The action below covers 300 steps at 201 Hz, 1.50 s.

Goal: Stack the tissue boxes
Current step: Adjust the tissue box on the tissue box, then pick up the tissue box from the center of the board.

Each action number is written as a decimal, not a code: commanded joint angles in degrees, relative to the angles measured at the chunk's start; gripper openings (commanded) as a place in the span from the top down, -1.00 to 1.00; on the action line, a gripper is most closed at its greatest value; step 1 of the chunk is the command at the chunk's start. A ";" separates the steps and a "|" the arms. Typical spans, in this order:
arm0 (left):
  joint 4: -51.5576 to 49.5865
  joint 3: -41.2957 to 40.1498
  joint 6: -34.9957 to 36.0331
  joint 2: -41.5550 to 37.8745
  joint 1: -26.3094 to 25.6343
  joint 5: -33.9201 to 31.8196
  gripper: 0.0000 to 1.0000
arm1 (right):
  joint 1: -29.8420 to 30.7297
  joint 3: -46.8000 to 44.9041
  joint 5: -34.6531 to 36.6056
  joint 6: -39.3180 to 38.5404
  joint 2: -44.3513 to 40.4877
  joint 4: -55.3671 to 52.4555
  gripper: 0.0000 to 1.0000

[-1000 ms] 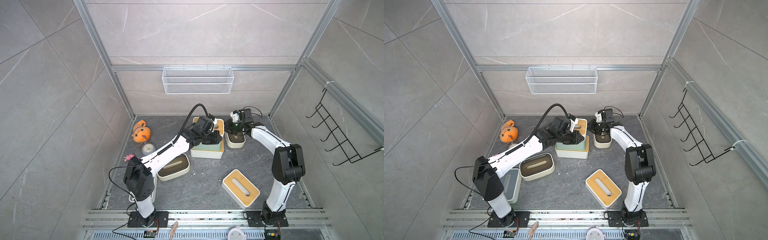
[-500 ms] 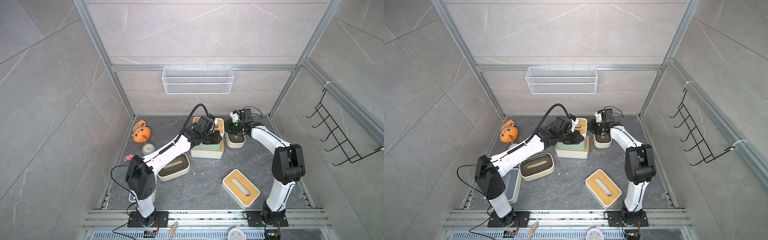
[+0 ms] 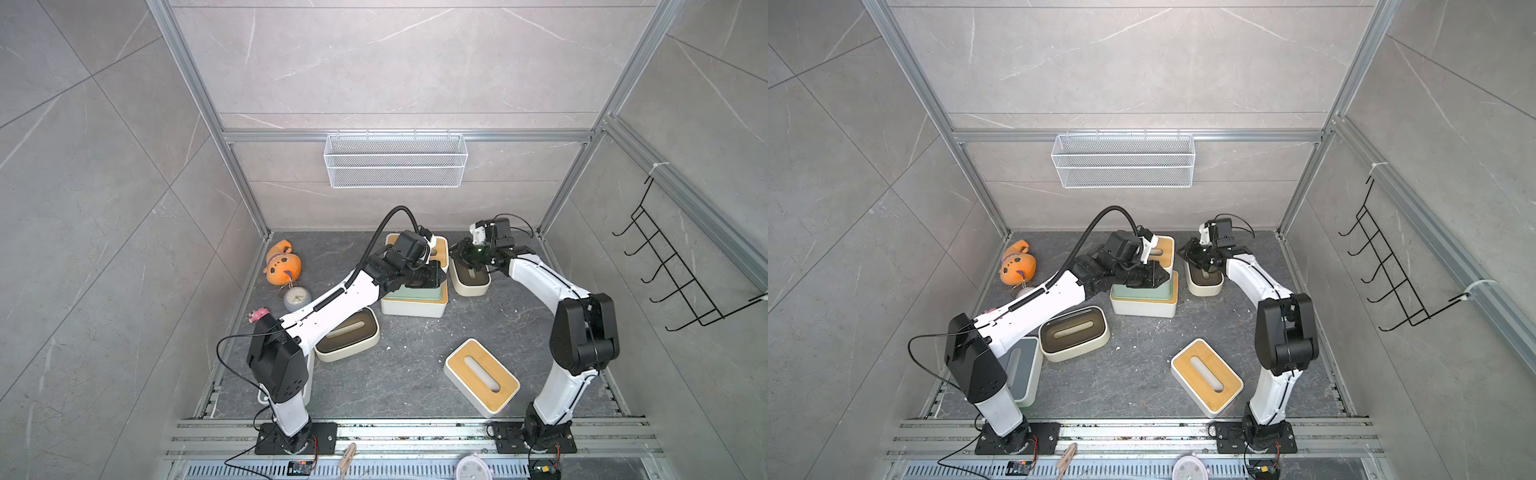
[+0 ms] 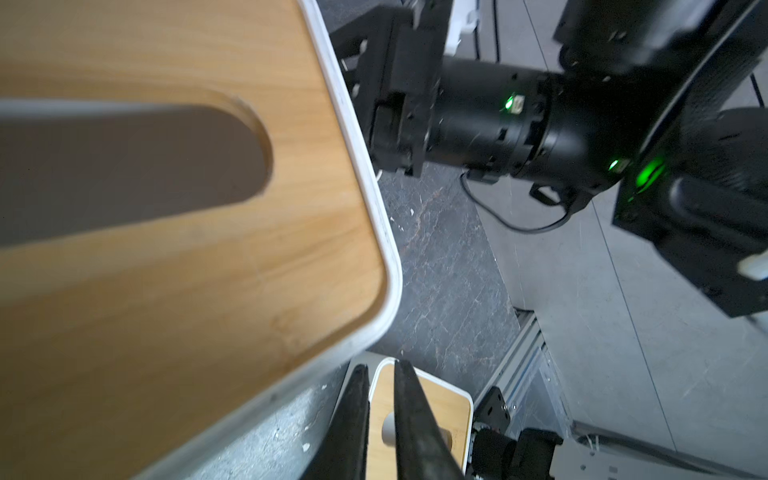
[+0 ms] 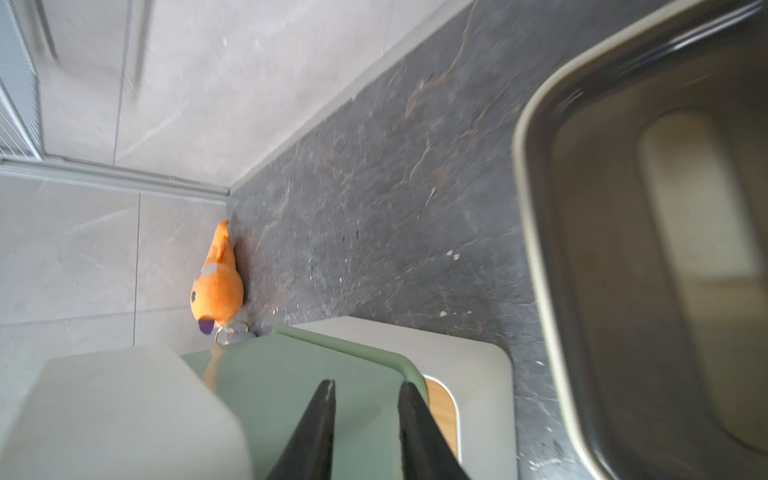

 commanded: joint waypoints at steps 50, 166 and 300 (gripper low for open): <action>-2.19 -16.65 8.18 -24.10 -0.34 -7.31 0.53 | -1.13 -10.92 12.99 -5.64 -25.42 -14.62 -0.44; 1.00 -33.97 10.29 -37.50 -0.08 -15.90 -0.77 | 2.57 -39.26 25.26 13.62 -49.97 -39.58 -1.00; 2.00 -36.46 9.32 -35.02 -0.14 -16.49 -0.79 | 2.90 -53.19 18.95 28.24 -61.75 -38.12 -1.00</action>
